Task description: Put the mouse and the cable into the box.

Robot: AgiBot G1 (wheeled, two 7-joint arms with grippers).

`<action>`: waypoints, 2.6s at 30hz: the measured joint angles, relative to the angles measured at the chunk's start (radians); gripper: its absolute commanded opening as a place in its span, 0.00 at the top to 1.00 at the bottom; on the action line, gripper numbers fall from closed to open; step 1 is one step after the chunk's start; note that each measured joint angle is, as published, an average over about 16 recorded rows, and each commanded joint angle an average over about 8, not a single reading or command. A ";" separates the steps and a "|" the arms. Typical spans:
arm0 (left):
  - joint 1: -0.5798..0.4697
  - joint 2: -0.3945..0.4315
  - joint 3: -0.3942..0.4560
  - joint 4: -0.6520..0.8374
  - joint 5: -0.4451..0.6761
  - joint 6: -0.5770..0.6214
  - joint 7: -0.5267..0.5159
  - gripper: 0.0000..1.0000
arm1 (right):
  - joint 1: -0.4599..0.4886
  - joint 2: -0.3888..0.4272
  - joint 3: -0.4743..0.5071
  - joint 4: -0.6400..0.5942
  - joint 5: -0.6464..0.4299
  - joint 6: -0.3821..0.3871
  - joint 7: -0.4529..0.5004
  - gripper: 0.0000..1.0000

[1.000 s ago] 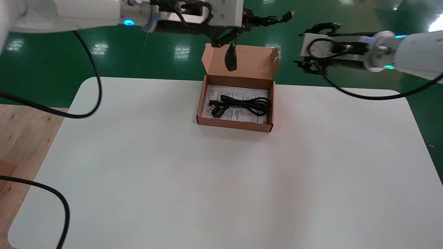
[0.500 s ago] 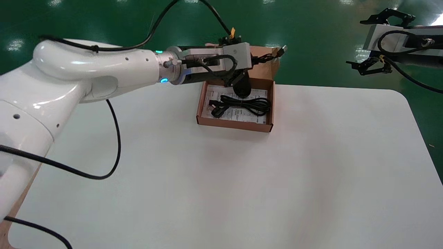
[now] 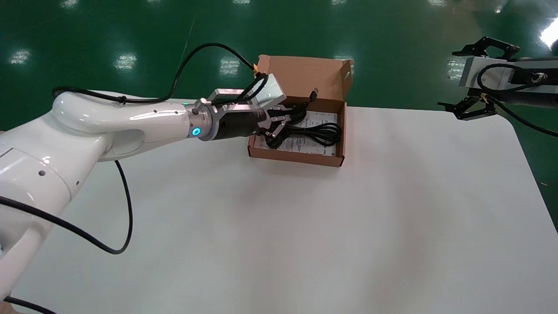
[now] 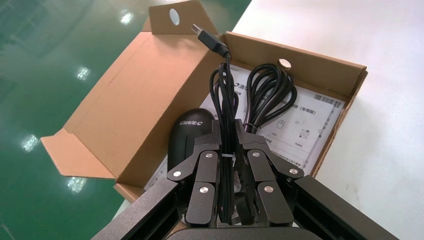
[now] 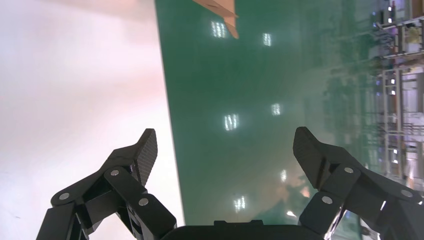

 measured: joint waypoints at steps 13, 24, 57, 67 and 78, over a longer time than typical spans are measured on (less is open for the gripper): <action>0.016 -0.026 0.008 -0.037 -0.014 0.018 -0.049 0.00 | -0.032 0.014 0.020 0.033 0.020 -0.038 0.038 0.00; 0.108 -0.139 -0.114 -0.183 -0.061 0.131 -0.106 0.00 | -0.156 0.067 0.105 0.215 0.103 -0.110 0.199 0.00; 0.448 -0.555 -0.557 -0.717 -0.236 0.545 -0.318 0.00 | -0.611 0.263 0.418 0.886 0.406 -0.374 0.792 0.00; 0.549 -0.678 -0.689 -0.876 -0.288 0.668 -0.381 0.00 | -0.746 0.321 0.510 1.085 0.496 -0.452 0.968 0.00; 0.620 -0.764 -0.782 -0.988 -0.325 0.755 -0.423 0.00 | -0.842 0.361 0.576 1.225 0.561 -0.508 1.084 0.00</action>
